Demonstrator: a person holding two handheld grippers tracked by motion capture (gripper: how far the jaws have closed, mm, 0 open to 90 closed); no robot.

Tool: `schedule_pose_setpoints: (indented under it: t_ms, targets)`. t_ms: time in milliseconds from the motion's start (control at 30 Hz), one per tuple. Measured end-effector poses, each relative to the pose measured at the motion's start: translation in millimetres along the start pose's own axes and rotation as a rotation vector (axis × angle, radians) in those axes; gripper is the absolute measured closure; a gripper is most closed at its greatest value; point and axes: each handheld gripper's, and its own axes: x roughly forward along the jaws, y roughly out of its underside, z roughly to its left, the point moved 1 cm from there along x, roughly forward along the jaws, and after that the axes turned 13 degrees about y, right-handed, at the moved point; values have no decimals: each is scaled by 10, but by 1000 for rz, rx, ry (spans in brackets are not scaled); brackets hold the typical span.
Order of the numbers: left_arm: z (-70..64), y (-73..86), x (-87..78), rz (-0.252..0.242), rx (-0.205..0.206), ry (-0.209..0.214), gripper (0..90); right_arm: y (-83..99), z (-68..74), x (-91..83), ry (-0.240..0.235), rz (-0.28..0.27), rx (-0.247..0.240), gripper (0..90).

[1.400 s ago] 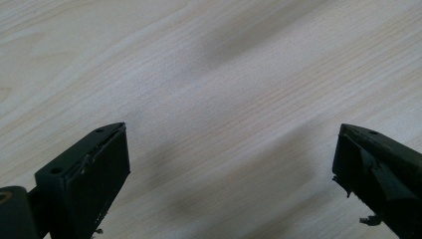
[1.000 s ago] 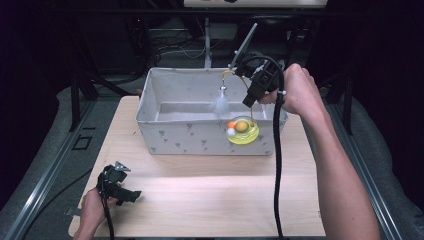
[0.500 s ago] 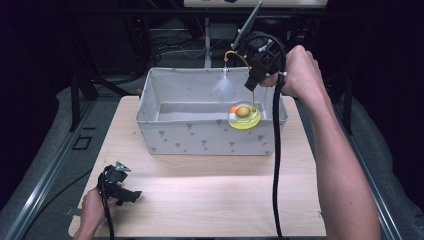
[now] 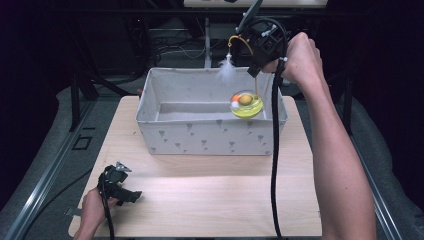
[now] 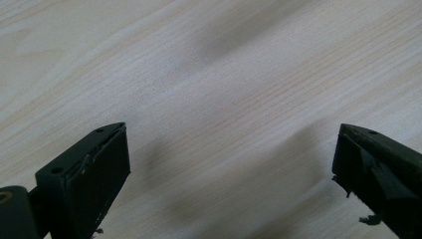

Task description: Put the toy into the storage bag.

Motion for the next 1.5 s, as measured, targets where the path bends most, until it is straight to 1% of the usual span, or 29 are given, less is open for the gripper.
schedule_pose_setpoints:
  t_ms: [133, 167, 200, 300, 333, 367, 400, 433, 467, 533, 567, 700, 733, 800, 833, 900, 967, 1000, 1067, 1133, 1233, 1300, 1500]
  targets:
    - [-3, -1, 1, 3, 6, 3, 20, -22, -38, 36, 10, 5, 10, 882]
    - [-6, -2, 5, 2, 8, 2, 20, -36, -69, 67, 24, 13, 20, 882]
    - [-7, -4, 7, 3, 11, 2, 20, -36, -69, 67, 24, 13, 20, 882]
    - [-13, -7, 10, 9, 20, 6, 20, -69, -127, 129, 46, 26, 45, 882]
    - [-13, -7, 10, 9, 20, 6, 20, -69, -127, 129, 46, 26, 45, 882]
    - [-11, -4, 10, 6, 20, 8, 21, -88, -168, 163, 55, 25, 58, 882]
    - [-11, -4, 10, 6, 20, 8, 21, -88, -168, 163, 55, 25, 58, 882]
    - [-12, -4, 11, 1, 19, 11, 20, -99, -205, 195, 60, 28, 71, 882]
    - [-14, -5, 9, 3, 22, 10, 20, -101, -218, 219, 51, 19, 81, 882]
    - [-17, -7, 9, 2, 25, 10, 21, -106, -256, 263, 59, 24, 87, 882]
    - [-19, -7, 9, 3, 24, 10, 21, -109, -270, 282, 53, 26, 92, 882]
    - [-21, -6, 11, 2, 22, 14, 20, -123, -317, 384, 57, 28, 116, 882]
    - [-20, -6, 12, 2, 25, 12, 21, -126, -321, 419, 65, 39, 115, 882]
    - [-23, -7, 13, 4, 26, 11, 21, -127, -327, 484, 61, 46, 118, 882]
    - [-24, -8, 13, 4, 27, 11, 21, -125, -331, 520, 69, 48, 121, 882]
    - [-27, -9, 14, 5, 27, 13, 21, -120, -339, 581, 65, 59, 125, 882]
    - [-27, -9, 14, 5, 28, 13, 21, -114, -343, 613, 73, 57, 128, 882]
    - [-26, -9, 13, 4, 29, 10, 21, -100, -349, 681, 72, 59, 134, 882]
    - [-27, -9, 15, 2, 27, 10, 21, -94, -354, 703, 73, 61, 138, 882]
    - [-29, -10, 14, 3, 28, 12, 21, -71, -366, 804, 71, 60, 151, 882]
    - [-28, -11, 12, 5, 30, 11, 21, -54, -371, 892, 69, 65, 165, 882]
    - [-28, -11, 12, 6, 31, 12, 21, -41, -371, 952, 72, 63, 169, 881]
    - [-33, -17, 17, 4, 35, 11, 21, 4, -352, 1125, 64, 80, 178, 881]
